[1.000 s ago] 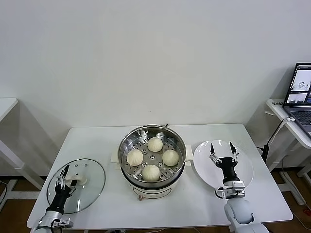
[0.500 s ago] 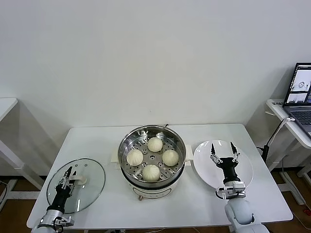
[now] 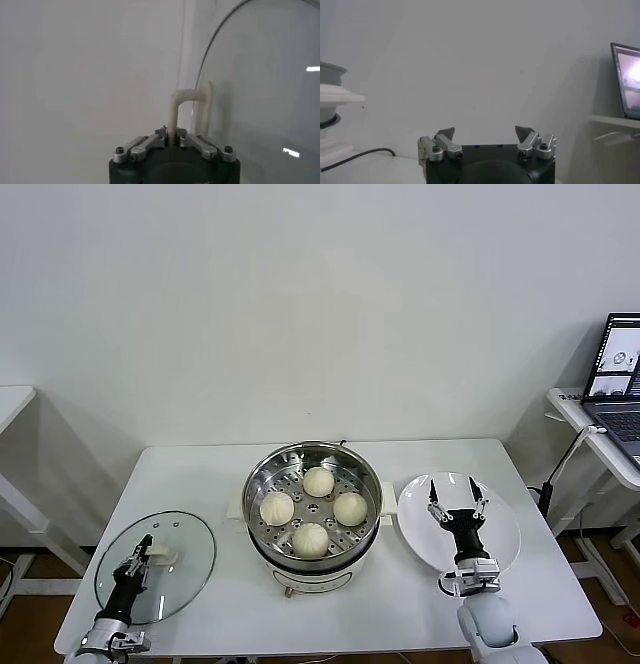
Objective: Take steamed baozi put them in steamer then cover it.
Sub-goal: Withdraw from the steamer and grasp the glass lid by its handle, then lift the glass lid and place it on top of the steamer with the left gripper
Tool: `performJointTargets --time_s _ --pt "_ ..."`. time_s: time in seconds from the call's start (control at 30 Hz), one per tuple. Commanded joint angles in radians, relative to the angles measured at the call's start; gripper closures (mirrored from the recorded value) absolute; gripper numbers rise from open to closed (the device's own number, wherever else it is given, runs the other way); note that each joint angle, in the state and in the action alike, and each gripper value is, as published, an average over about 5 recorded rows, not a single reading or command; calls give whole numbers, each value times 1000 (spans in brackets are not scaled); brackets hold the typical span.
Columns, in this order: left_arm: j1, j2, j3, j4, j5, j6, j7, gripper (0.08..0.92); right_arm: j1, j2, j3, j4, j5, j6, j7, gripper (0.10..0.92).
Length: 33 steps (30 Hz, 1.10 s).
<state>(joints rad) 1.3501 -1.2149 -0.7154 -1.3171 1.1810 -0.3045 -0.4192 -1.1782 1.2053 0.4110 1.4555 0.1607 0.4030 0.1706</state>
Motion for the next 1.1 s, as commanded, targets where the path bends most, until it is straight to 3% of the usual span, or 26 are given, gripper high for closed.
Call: performJointTargets --time_s 0.03,0.4,0.53,0.67,0.83,1.1 --pt "42 14 -37 -169 -46 7 3 799 -2 5 -1 1 -8 2 0 203" --pt "67 47 -74 -658 -141 194 122 803 -8 10 2 12 -14 5 1 203" --pt "48 36 8 -830 -114 282 201 803 -13 6 5 20 -14 3 2 203" --pt "29 19 178 -954 -48 377 291 803 -21 4 13 22 -15 1 2 203" --pt "-17 -39 441 -984 86 507 409 803 -24 4 26 17 -15 -3 3 203" --pt "-117 -151 706 -845 208 656 531 803 -24 6 42 1 -15 -2 1 203"
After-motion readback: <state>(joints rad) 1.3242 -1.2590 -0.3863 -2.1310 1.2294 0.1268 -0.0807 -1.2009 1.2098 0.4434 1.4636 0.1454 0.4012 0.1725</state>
